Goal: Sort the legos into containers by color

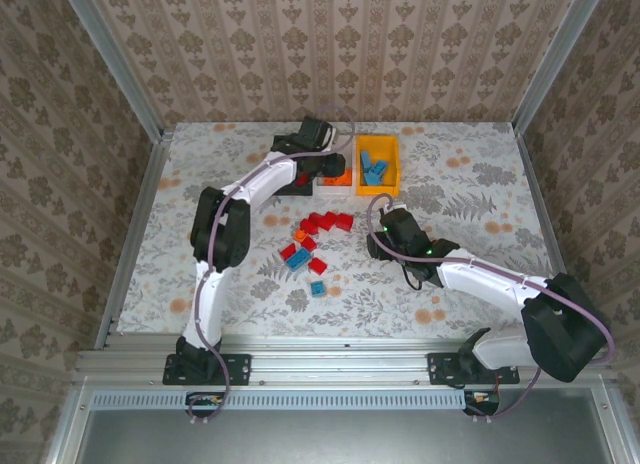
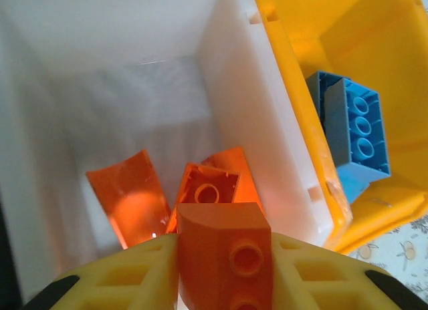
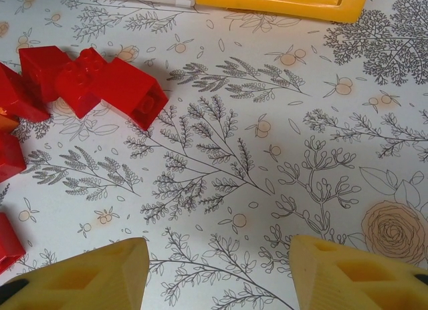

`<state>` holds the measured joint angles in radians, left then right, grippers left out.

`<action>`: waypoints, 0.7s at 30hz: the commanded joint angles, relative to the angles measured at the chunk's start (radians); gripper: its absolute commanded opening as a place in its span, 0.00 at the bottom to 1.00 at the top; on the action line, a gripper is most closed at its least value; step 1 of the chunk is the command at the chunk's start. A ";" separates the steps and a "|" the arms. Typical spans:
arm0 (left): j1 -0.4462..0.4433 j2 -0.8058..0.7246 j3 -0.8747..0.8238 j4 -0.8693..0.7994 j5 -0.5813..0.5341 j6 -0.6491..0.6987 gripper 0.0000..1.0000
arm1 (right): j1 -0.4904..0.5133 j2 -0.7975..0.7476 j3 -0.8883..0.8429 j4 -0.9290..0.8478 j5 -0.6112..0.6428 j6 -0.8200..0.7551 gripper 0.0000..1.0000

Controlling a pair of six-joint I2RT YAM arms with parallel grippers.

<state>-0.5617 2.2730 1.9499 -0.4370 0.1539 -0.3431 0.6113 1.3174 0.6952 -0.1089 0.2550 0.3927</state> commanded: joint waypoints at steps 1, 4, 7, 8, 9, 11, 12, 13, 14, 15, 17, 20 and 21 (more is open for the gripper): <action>-0.003 0.009 0.068 -0.033 0.003 0.027 0.38 | -0.005 -0.013 -0.003 -0.007 -0.013 0.004 0.59; -0.003 0.022 0.088 -0.035 -0.004 0.026 0.49 | -0.005 -0.003 0.000 -0.006 -0.022 0.005 0.59; -0.003 0.011 0.102 -0.040 -0.006 0.031 0.64 | -0.005 -0.003 -0.002 -0.004 -0.022 0.007 0.59; -0.004 0.000 0.102 -0.040 -0.007 0.035 0.67 | -0.005 -0.003 -0.002 -0.002 -0.022 0.007 0.59; -0.006 -0.015 0.100 -0.044 -0.003 0.037 0.69 | -0.005 -0.002 -0.003 -0.001 -0.022 0.007 0.59; -0.009 -0.058 0.084 -0.049 0.006 0.039 0.71 | -0.005 0.000 -0.005 0.005 -0.023 0.008 0.59; -0.012 -0.099 0.058 -0.042 0.006 0.039 0.72 | -0.005 0.003 -0.008 0.013 -0.026 0.009 0.59; -0.013 -0.142 0.023 -0.033 0.002 0.039 0.73 | -0.005 0.006 -0.007 0.018 -0.031 0.010 0.59; -0.014 -0.200 -0.029 -0.023 -0.007 0.036 0.75 | -0.004 0.013 -0.003 0.025 -0.038 0.014 0.60; -0.012 -0.269 -0.083 -0.009 -0.025 0.029 0.78 | -0.003 0.025 0.003 0.032 -0.049 0.023 0.61; -0.004 -0.408 -0.232 0.036 -0.058 -0.003 0.86 | 0.003 0.063 0.031 0.043 -0.068 0.041 0.64; 0.023 -0.621 -0.490 0.092 -0.072 -0.059 1.00 | 0.015 0.172 0.093 0.059 -0.076 0.070 0.69; 0.036 -0.694 -0.573 0.101 -0.069 -0.080 1.00 | 0.015 0.211 0.120 0.058 -0.075 0.083 0.71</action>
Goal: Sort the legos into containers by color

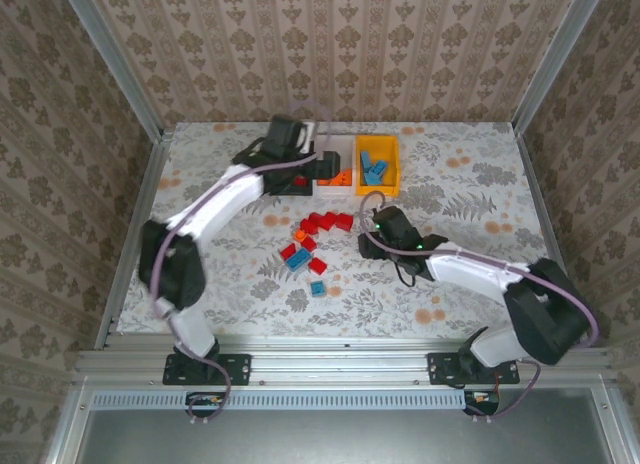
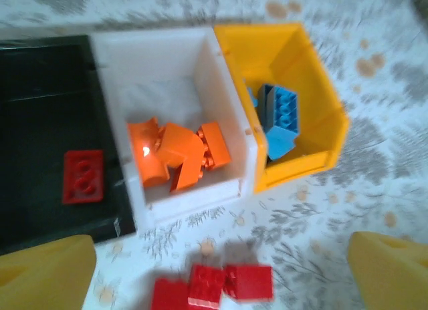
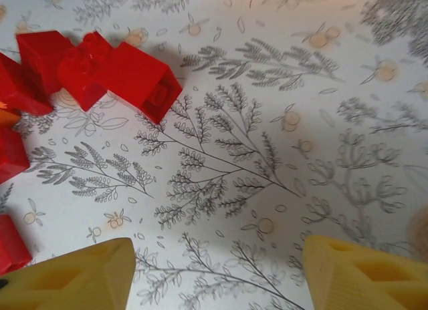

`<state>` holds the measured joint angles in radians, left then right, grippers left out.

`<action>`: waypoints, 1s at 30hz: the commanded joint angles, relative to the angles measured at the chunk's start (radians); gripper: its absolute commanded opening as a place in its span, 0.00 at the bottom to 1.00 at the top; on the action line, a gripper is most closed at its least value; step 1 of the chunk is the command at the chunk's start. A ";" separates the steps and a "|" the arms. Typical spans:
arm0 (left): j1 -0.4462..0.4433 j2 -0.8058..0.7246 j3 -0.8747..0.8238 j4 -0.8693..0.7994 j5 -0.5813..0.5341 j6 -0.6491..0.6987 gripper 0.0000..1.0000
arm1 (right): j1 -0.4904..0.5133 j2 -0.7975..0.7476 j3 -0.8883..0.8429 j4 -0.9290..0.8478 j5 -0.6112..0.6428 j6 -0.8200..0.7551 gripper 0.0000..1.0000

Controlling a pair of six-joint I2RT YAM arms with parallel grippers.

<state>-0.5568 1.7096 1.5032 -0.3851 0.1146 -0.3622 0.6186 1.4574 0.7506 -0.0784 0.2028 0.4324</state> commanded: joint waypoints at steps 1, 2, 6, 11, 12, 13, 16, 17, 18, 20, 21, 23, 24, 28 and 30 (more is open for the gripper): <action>0.046 -0.198 -0.215 0.053 -0.025 -0.078 1.00 | 0.009 0.107 0.089 0.034 -0.029 0.049 0.72; 0.060 -0.247 -0.283 0.054 -0.020 -0.088 1.00 | 0.009 0.137 0.113 0.039 -0.035 0.053 0.74; 0.139 -0.497 -0.577 0.031 -0.019 -0.129 1.00 | 0.008 0.257 0.234 0.033 -0.044 0.061 0.77; 0.204 -0.753 -0.817 -0.001 0.013 -0.165 1.00 | 0.003 0.415 0.385 -0.043 -0.014 0.042 0.79; 0.214 -0.795 -0.845 -0.007 0.025 -0.167 1.00 | 0.001 0.440 0.407 -0.049 -0.016 0.046 0.79; 0.219 -0.831 -0.866 -0.015 0.030 -0.170 1.00 | 0.000 0.460 0.428 -0.058 -0.011 0.048 0.79; 0.232 -0.904 -0.897 -0.049 0.038 -0.173 1.00 | -0.003 0.497 0.477 -0.084 0.016 0.055 0.78; 0.234 -0.920 -0.900 -0.057 0.041 -0.173 1.00 | -0.005 0.500 0.481 -0.084 0.020 0.056 0.77; 0.236 -0.935 -0.903 -0.064 0.043 -0.175 1.00 | -0.006 0.502 0.481 -0.082 0.022 0.057 0.76; 0.238 -0.951 -0.909 -0.073 0.051 -0.179 1.00 | -0.010 0.510 0.484 -0.084 0.024 0.054 0.74; 0.238 -0.957 -0.915 -0.073 0.054 -0.181 1.00 | -0.012 0.519 0.487 -0.084 0.022 0.050 0.72; 0.238 -0.961 -0.920 -0.069 0.060 -0.185 1.00 | -0.018 0.539 0.493 -0.086 0.020 0.043 0.68; 0.238 -0.961 -0.923 -0.066 0.063 -0.189 1.00 | -0.020 0.545 0.493 -0.084 0.017 0.041 0.64; 0.238 -0.955 -0.938 -0.046 0.080 -0.206 1.00 | -0.025 0.530 0.457 -0.058 0.012 0.031 0.54; 0.237 -0.950 -0.944 -0.039 0.082 -0.210 1.00 | -0.026 0.514 0.443 -0.056 0.012 0.026 0.49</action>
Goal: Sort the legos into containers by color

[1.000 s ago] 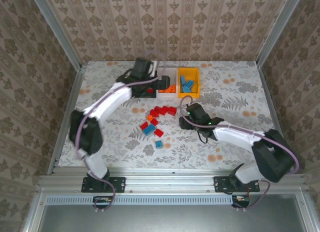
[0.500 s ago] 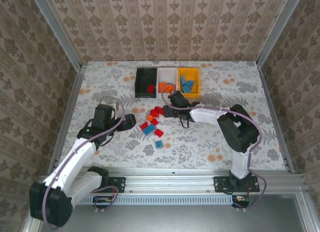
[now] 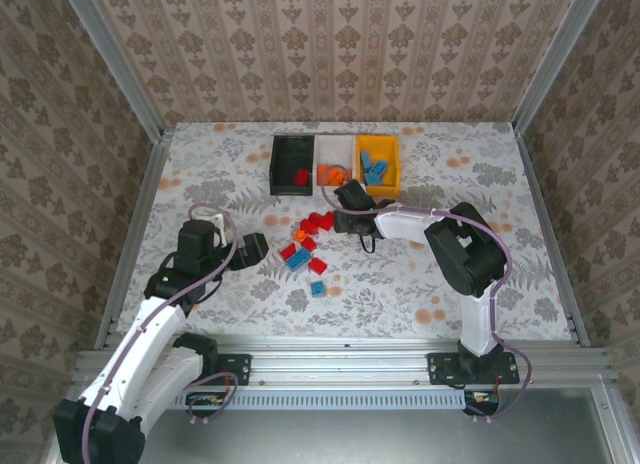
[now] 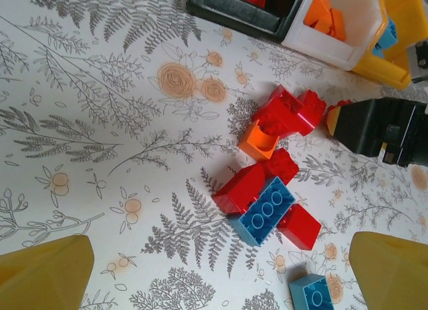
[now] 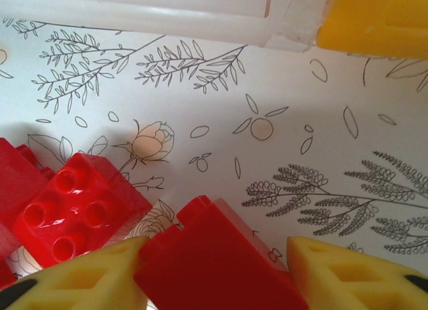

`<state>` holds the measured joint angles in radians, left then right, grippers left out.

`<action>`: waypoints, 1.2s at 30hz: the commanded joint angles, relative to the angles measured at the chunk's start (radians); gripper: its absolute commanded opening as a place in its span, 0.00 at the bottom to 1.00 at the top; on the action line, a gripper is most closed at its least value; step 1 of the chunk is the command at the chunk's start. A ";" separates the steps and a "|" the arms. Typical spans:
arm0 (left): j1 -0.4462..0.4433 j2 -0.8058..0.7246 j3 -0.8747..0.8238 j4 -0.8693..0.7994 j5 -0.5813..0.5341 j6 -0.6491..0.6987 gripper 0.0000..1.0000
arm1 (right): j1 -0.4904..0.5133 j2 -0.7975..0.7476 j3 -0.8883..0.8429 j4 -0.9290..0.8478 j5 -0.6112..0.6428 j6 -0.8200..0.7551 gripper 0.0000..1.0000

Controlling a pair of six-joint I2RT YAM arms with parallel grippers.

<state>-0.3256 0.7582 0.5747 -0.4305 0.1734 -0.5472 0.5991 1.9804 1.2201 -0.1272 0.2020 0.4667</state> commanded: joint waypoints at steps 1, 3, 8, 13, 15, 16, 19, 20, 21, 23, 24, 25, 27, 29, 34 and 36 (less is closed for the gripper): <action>0.007 0.003 -0.016 0.010 0.024 -0.027 1.00 | -0.007 -0.017 -0.033 -0.006 0.011 -0.011 0.48; 0.007 0.007 -0.023 0.020 0.029 -0.032 1.00 | -0.007 -0.045 -0.052 0.000 0.010 -0.006 0.46; 0.007 0.022 -0.030 0.045 0.038 -0.039 1.00 | 0.005 -0.143 -0.107 0.020 0.015 0.014 0.45; 0.010 0.040 -0.045 0.073 0.020 -0.060 1.00 | 0.048 -0.220 -0.067 -0.015 0.031 0.005 0.45; 0.023 0.055 -0.059 0.095 0.003 -0.085 1.00 | 0.075 -0.213 0.006 -0.034 0.034 -0.007 0.45; 0.033 0.069 -0.062 0.100 0.000 -0.103 1.00 | 0.085 -0.198 0.045 -0.041 0.034 -0.016 0.45; 0.088 0.134 -0.071 0.148 0.059 -0.154 1.00 | 0.108 -0.107 0.210 -0.083 0.054 -0.079 0.45; 0.103 0.162 -0.072 0.171 0.093 -0.173 1.00 | 0.115 -0.076 0.265 -0.098 0.094 -0.114 0.45; 0.112 0.190 -0.070 0.194 0.132 -0.184 1.00 | 0.115 -0.048 0.307 -0.099 0.114 -0.140 0.45; 0.114 0.238 -0.062 0.211 0.171 -0.192 1.00 | 0.112 0.012 0.395 -0.103 0.140 -0.189 0.46; 0.115 0.258 -0.059 0.211 0.186 -0.190 1.00 | 0.112 0.058 0.455 -0.120 0.145 -0.218 0.46; 0.115 0.274 -0.059 0.209 0.195 -0.186 1.00 | 0.113 0.101 0.518 -0.138 0.144 -0.242 0.46; 0.116 0.291 -0.066 0.211 0.201 -0.185 1.00 | 0.111 0.193 0.633 -0.170 0.135 -0.287 0.46; 0.119 0.296 -0.081 0.218 0.204 -0.186 1.00 | 0.106 0.284 0.751 -0.211 0.136 -0.311 0.46; 0.122 0.294 -0.091 0.214 0.204 -0.178 1.00 | 0.090 0.465 1.012 -0.319 0.132 -0.346 0.46; 0.122 0.294 -0.090 0.213 0.204 -0.175 1.00 | 0.088 0.506 1.082 -0.337 0.112 -0.350 0.47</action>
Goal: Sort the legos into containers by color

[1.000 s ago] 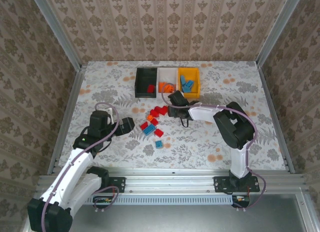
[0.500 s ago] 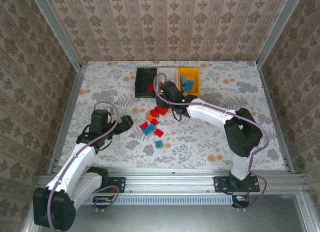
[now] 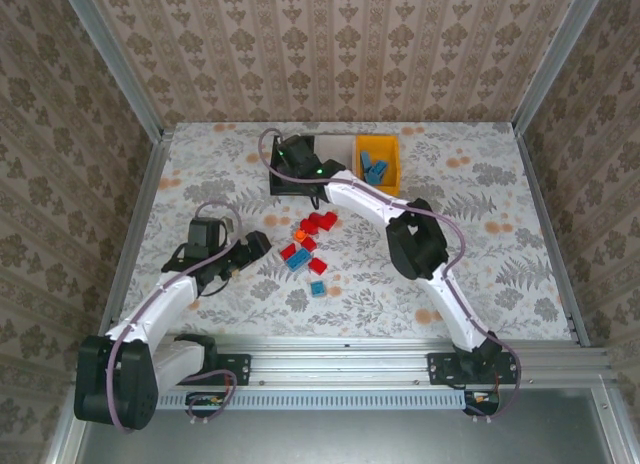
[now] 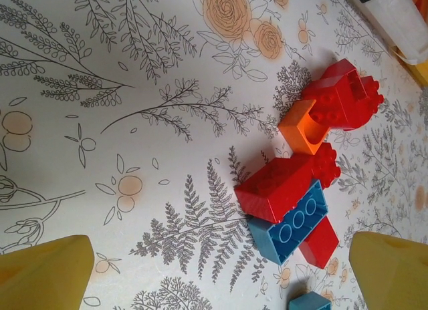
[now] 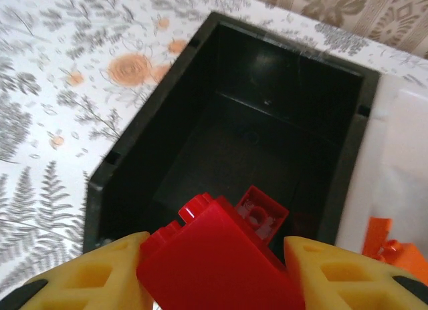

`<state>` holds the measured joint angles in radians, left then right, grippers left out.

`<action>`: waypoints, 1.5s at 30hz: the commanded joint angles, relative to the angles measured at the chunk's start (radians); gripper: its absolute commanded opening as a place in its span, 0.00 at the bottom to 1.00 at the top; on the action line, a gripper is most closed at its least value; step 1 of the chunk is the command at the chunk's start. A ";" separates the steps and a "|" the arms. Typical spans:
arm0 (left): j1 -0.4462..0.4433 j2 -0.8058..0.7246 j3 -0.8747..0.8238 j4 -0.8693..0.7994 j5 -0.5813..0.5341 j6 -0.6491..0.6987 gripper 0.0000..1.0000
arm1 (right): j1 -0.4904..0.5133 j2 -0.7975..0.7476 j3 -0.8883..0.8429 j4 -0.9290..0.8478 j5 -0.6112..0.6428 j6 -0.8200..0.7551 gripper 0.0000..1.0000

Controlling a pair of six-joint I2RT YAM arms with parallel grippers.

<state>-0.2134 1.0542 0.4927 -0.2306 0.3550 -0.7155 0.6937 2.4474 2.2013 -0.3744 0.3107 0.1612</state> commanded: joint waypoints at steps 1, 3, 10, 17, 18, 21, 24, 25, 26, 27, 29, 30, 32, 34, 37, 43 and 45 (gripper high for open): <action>0.011 -0.001 -0.008 0.013 0.021 -0.007 1.00 | -0.008 0.058 0.133 -0.103 -0.017 -0.041 0.48; 0.011 0.000 -0.008 0.016 0.017 -0.009 1.00 | -0.013 0.093 0.200 -0.131 -0.053 -0.030 0.49; 0.011 -0.003 -0.009 0.007 0.016 -0.007 1.00 | -0.030 0.179 0.318 -0.190 -0.067 -0.010 0.60; 0.011 -0.005 0.009 -0.011 0.022 -0.004 1.00 | -0.029 0.146 0.337 -0.193 -0.057 -0.040 0.68; 0.011 -0.005 0.010 -0.010 0.024 -0.007 1.00 | -0.028 0.131 0.332 -0.201 -0.054 -0.040 0.68; 0.009 -0.009 0.013 -0.010 0.027 -0.013 1.00 | -0.015 0.025 0.210 -0.169 -0.023 -0.034 0.67; 0.010 -0.020 0.005 -0.013 0.027 -0.014 1.00 | 0.005 -0.148 -0.057 -0.021 0.012 -0.009 0.67; 0.009 -0.024 -0.001 -0.013 0.026 -0.015 1.00 | 0.009 -0.205 -0.130 0.003 0.024 0.016 0.67; 0.009 -0.030 -0.009 -0.012 0.024 -0.018 1.00 | 0.013 -0.262 -0.214 0.028 0.023 0.042 0.67; 0.009 -0.035 -0.017 -0.008 0.024 -0.021 1.00 | 0.015 -0.313 -0.294 0.050 0.020 0.073 0.67; 0.006 -0.039 -0.031 0.007 0.030 -0.026 1.00 | 0.022 -0.394 -0.438 0.093 0.005 0.122 0.67; 0.001 -0.037 -0.034 0.015 0.035 -0.026 1.00 | 0.028 -0.428 -0.507 0.111 -0.004 0.141 0.67; -0.020 -0.023 -0.027 0.016 0.034 -0.011 1.00 | 0.037 -0.483 -0.622 0.137 -0.007 0.172 0.67; -0.062 0.009 0.007 -0.005 -0.001 0.026 0.98 | 0.039 -0.536 -0.734 0.165 -0.017 0.208 0.67; -0.173 0.085 0.089 -0.072 -0.113 0.093 0.89 | 0.037 -0.626 -0.894 0.199 -0.016 0.251 0.67; -0.323 0.251 0.207 -0.130 -0.272 0.196 0.78 | 0.035 -0.762 -1.109 0.197 -0.001 0.274 0.67; -0.327 0.323 0.250 -0.134 -0.284 0.222 0.74 | 0.030 -0.799 -1.156 0.194 0.007 0.275 0.67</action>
<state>-0.5343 1.3090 0.6918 -0.3134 0.1616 -0.5755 0.7300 1.7332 1.0847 -0.2035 0.2909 0.4019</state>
